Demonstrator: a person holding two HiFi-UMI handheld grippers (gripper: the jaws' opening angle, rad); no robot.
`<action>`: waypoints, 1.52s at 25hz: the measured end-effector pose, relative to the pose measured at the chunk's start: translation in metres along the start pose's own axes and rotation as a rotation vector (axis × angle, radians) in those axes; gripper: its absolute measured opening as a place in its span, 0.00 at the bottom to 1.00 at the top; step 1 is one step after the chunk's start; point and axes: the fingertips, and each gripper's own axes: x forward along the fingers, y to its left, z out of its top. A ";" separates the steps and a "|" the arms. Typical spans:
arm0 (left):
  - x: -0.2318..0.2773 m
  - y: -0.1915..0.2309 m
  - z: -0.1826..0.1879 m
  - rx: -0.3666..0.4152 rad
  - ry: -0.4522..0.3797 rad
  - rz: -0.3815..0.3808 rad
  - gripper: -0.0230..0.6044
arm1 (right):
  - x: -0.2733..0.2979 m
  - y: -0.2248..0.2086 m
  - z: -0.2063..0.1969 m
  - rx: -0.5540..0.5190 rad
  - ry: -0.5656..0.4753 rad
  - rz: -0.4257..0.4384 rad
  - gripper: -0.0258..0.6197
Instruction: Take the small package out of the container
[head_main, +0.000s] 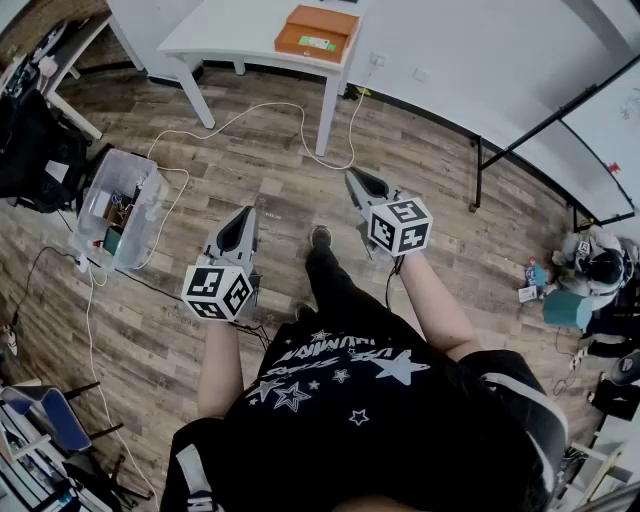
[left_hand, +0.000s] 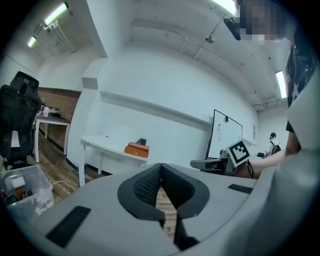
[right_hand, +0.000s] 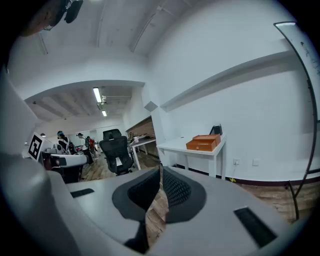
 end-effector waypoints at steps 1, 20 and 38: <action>0.000 0.001 0.000 0.002 -0.002 -0.003 0.07 | 0.001 0.002 -0.001 0.000 -0.002 -0.001 0.12; -0.006 0.035 -0.007 -0.037 -0.003 0.019 0.07 | 0.031 0.017 -0.005 0.066 -0.026 0.015 0.13; 0.117 0.084 0.025 -0.002 0.035 0.009 0.07 | 0.119 -0.079 0.029 0.150 -0.047 -0.020 0.13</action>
